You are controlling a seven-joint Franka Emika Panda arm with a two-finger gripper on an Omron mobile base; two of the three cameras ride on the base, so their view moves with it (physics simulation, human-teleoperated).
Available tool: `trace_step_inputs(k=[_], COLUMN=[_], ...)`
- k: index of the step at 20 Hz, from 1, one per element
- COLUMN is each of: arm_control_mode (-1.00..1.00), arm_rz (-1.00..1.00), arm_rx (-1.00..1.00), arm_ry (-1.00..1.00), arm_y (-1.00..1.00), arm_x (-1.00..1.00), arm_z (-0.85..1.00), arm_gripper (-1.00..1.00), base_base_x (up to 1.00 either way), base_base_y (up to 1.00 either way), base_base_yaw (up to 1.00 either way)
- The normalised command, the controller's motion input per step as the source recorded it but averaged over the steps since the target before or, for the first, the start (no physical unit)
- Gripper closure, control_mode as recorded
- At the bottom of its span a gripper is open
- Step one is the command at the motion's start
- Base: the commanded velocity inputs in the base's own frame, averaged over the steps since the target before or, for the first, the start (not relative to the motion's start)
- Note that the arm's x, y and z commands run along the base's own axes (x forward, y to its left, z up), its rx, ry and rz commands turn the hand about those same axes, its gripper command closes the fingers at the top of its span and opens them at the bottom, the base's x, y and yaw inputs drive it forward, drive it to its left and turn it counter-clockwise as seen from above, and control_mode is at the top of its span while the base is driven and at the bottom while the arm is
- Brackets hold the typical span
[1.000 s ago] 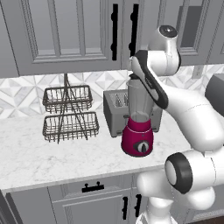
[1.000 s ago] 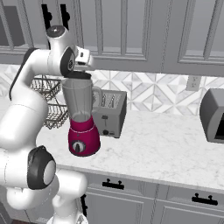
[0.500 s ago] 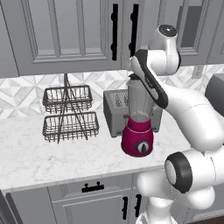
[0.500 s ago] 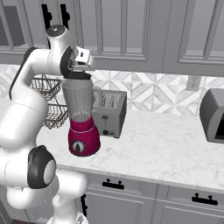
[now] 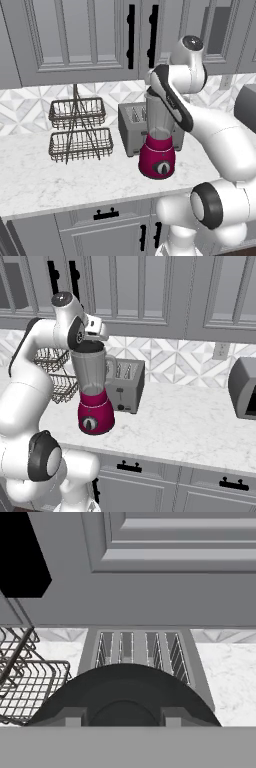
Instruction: Close the lid blender by securely placing the lid on top.
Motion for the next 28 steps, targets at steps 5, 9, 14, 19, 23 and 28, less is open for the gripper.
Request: trace_step_inputs(k=[5,9,14,19,23,28], arm_control_mode=[-1.0,-1.0,-1.0,-1.0,-1.0,-1.0], arm_rz=[0.0,0.0,0.0,0.0,0.0,0.0], arm_rx=[-0.01,0.0,0.0,-0.04,-0.03,-0.02], arm_ry=[-0.06,-0.03,0.0,0.0,0.0,0.03], arm_y=[0.0,0.0,0.0,0.0,0.0,0.0], arm_x=[0.0,0.0,0.0,0.0,0.0,-0.32], arm_z=[-0.25,-0.24,-0.18,-0.35,-0.32,-0.11], arm_gripper=[1.0,1.0,1.0,1.0,-1.0,-1.0], base_base_x=[0.0,0.0,0.0,0.0,0.0,0.0], base_base_y=[0.0,0.0,0.0,0.0,0.0,0.0], base_base_yaw=[0.0,0.0,0.0,0.0,0.0,0.0])
